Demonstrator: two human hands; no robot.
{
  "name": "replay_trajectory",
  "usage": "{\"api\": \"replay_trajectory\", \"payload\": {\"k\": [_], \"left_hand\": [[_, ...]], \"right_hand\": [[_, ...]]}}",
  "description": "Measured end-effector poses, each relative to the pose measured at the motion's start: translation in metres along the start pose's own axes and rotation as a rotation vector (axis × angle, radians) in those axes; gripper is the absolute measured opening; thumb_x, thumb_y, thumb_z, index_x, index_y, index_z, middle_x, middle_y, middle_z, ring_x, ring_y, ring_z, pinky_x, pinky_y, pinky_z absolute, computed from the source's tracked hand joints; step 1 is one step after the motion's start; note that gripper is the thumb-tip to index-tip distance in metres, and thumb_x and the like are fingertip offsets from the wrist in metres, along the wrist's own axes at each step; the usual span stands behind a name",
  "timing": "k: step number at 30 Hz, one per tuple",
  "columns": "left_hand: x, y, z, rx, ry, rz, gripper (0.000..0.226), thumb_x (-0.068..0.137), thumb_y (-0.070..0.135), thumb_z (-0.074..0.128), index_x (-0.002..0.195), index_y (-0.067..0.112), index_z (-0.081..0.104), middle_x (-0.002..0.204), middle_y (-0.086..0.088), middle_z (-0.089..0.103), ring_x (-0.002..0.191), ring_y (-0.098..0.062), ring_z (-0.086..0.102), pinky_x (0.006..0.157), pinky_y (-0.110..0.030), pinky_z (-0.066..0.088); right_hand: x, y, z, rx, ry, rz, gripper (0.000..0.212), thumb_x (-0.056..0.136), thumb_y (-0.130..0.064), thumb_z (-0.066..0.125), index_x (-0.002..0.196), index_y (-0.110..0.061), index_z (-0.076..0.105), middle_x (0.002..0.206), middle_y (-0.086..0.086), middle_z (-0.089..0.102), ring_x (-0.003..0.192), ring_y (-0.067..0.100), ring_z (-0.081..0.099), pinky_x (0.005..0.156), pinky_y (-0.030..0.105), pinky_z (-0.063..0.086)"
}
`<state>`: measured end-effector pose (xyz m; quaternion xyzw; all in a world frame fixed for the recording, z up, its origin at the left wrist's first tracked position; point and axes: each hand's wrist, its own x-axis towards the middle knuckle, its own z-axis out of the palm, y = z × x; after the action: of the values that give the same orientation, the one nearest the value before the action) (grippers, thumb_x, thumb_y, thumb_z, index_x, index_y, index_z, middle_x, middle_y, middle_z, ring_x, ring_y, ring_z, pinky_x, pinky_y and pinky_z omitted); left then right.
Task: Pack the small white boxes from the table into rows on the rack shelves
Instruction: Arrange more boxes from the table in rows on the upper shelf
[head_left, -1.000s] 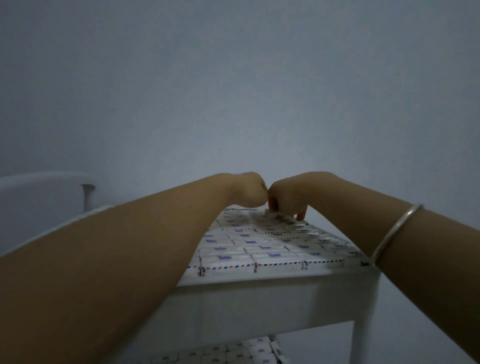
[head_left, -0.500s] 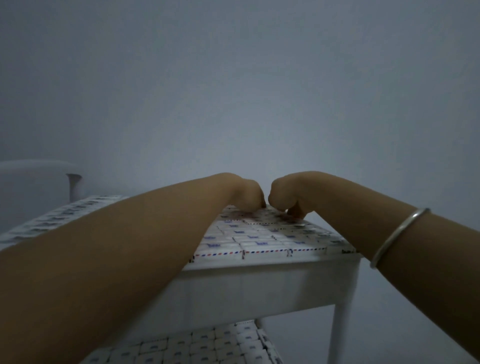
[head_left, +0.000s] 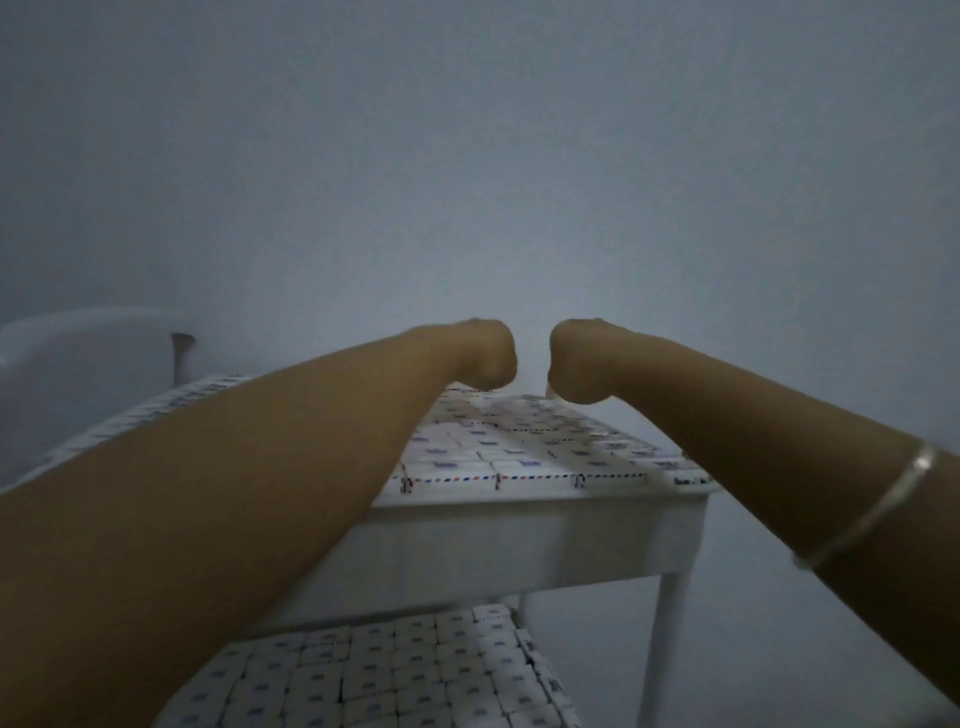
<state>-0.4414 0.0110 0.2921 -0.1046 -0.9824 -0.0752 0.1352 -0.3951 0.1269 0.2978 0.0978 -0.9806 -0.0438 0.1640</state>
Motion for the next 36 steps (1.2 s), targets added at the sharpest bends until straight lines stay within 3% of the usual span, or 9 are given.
{"api": "replay_trajectory", "payload": {"k": [3,7,10,14,18,23,27,31,36], "left_hand": [[-0.035,-0.011,-0.03,-0.143,0.138,-0.009,0.025,0.093,0.01,0.051,0.111,0.009,0.068,0.11,-0.005,0.069,0.1,-0.019,0.065,0.093,-0.037,0.052],[-0.116,-0.013,-0.05,-0.263,0.195,0.026,0.02,0.086,0.004,0.05,0.076,0.012,0.066,0.07,-0.001,0.065,0.048,-0.004,0.058,0.045,-0.019,0.044],[-0.19,-0.024,-0.05,-0.315,0.208,0.01,0.025,0.081,0.004,0.047,0.068,0.014,0.065,0.063,0.0,0.063,0.043,-0.006,0.055,0.039,-0.017,0.039],[-0.294,-0.06,-0.023,-0.401,0.285,-0.054,0.032,0.076,0.001,0.045,0.06,0.021,0.064,0.056,0.004,0.063,0.042,-0.009,0.058,0.039,-0.014,0.039],[-0.39,-0.108,0.055,-0.447,0.088,-0.243,0.034,0.081,-0.005,0.045,0.07,0.021,0.065,0.069,0.002,0.068,0.05,-0.013,0.064,0.049,-0.017,0.045],[-0.502,-0.166,0.122,-0.487,0.04,-0.428,0.038,0.085,-0.003,0.049,0.08,0.03,0.067,0.078,0.011,0.069,0.072,-0.001,0.065,0.064,-0.015,0.05],[-0.558,-0.193,0.145,-0.441,0.1,-0.502,0.03,0.087,0.004,0.058,0.081,0.033,0.064,0.079,0.018,0.067,0.073,0.001,0.062,0.061,-0.012,0.046],[-0.584,-0.206,0.15,-0.415,0.09,-0.53,0.013,0.083,0.031,0.072,0.083,0.038,0.061,0.08,0.021,0.064,0.075,0.003,0.06,0.063,-0.016,0.048],[-0.599,-0.201,0.16,-0.449,-0.091,-0.611,0.054,0.051,0.08,0.068,0.089,0.043,0.06,0.088,0.023,0.063,0.08,0.006,0.057,0.072,-0.021,0.052]], "right_hand": [[-0.036,-0.008,0.001,0.247,0.205,-0.076,0.024,0.096,-0.025,0.051,0.119,-0.018,0.055,0.11,0.003,0.063,0.096,0.022,0.059,0.081,0.033,0.049],[-0.1,-0.042,0.007,0.461,0.342,-0.343,0.009,0.093,-0.04,0.057,0.088,-0.033,0.053,0.074,-0.017,0.056,0.073,0.006,0.055,0.07,0.029,0.048],[-0.153,-0.07,0.011,0.591,0.408,-0.458,0.016,0.09,-0.039,0.06,0.077,-0.037,0.05,0.059,-0.016,0.052,0.06,0.002,0.051,0.058,0.02,0.041],[-0.217,-0.112,0.051,0.571,0.331,-0.568,0.012,0.089,-0.044,0.059,0.081,-0.036,0.056,0.062,-0.012,0.06,0.061,0.004,0.056,0.055,0.024,0.042],[-0.264,-0.165,0.122,0.458,0.076,-0.651,0.017,0.096,-0.044,0.048,0.101,-0.034,0.06,0.092,-0.009,0.068,0.082,0.013,0.062,0.071,0.032,0.05],[-0.293,-0.235,0.19,0.72,-0.243,-0.617,0.02,0.098,-0.028,0.049,0.112,-0.032,0.063,0.106,-0.01,0.067,0.095,0.008,0.061,0.077,0.022,0.046],[-0.314,-0.294,0.218,0.721,-0.288,-0.695,0.03,0.098,-0.026,0.047,0.127,-0.029,0.053,0.125,-0.003,0.059,0.108,0.017,0.058,0.088,0.032,0.049],[-0.317,-0.339,0.223,0.621,-0.297,-0.744,0.05,0.097,-0.04,0.05,0.142,-0.027,0.035,0.135,0.004,0.048,0.112,0.029,0.056,0.089,0.041,0.049],[-0.302,-0.361,0.216,0.553,-0.524,-0.685,0.07,0.086,-0.048,0.065,0.145,-0.023,0.038,0.139,0.004,0.044,0.124,0.023,0.05,0.101,0.036,0.044]]}}
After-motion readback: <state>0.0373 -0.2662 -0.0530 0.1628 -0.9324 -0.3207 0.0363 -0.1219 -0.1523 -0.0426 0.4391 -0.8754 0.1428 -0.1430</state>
